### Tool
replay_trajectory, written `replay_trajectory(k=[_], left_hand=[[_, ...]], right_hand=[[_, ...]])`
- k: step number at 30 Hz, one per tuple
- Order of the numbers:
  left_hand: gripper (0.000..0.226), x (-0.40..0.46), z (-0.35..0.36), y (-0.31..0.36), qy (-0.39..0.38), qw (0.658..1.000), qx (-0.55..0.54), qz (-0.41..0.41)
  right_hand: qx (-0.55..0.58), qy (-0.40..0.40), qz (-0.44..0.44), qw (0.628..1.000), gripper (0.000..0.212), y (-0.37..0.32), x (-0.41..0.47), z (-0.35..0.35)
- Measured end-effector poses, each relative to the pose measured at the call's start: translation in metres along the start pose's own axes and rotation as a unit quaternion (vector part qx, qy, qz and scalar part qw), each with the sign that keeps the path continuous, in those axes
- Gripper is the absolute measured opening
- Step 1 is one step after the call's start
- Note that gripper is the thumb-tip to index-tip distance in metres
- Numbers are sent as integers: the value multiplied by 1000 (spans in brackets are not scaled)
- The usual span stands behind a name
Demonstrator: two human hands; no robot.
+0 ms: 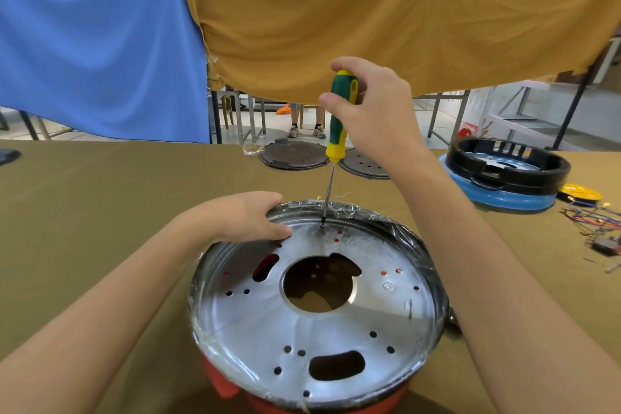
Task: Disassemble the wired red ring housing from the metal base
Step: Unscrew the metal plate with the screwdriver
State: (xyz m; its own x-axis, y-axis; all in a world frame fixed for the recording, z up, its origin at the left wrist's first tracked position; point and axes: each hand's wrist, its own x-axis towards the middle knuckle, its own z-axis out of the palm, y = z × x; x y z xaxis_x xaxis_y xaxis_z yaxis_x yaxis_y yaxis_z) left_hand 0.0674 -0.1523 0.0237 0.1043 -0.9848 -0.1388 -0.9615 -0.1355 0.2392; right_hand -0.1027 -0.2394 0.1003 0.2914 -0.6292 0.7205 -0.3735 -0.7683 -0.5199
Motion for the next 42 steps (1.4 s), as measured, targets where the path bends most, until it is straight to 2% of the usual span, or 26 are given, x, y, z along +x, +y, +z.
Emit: replay_trajectory(k=[4,7,10,12,17,20,25,29,32,38,42], left_hand=[[25,-3,0,1,4,999,-35,16],[27,-3,-1,1,-1,999,-43,21],[26,-2,-1,2,2,999,-40,25],[27,-2,-1,1,5,999,-34,23],[28,-1,0,-1,4,999,-27,20],[26,-1,0,0,3,999,-36,21],[26,-1,0,2,3,999,-29,21],[26,-2,0,2,2,999,-27,20],[28,-3,-1,2,0,999,-29,15],[27,-3,0,4,2,1000,-24,11],[30,-4,0,3,2,1000,-22,12]], right_hand=[[90,-42,17,995,29,1,2,-6],[63,-34,-4,997,20,-1,-2,-1],[4,-7,-25,1000,32,-4,-5,4],[-22,6,-22,1000,32,-4,-3,2],[86,-35,26,995,27,0,0,-8],[53,-42,6,998,20,1,-3,-2],[2,13,-1,1000,34,1,1,-3],[82,0,32,996,31,3,2,-6],[80,-8,19,997,20,2,-2,-1],[6,27,3,1000,38,3,-3,4],[147,-25,76,986,24,0,0,-1]])
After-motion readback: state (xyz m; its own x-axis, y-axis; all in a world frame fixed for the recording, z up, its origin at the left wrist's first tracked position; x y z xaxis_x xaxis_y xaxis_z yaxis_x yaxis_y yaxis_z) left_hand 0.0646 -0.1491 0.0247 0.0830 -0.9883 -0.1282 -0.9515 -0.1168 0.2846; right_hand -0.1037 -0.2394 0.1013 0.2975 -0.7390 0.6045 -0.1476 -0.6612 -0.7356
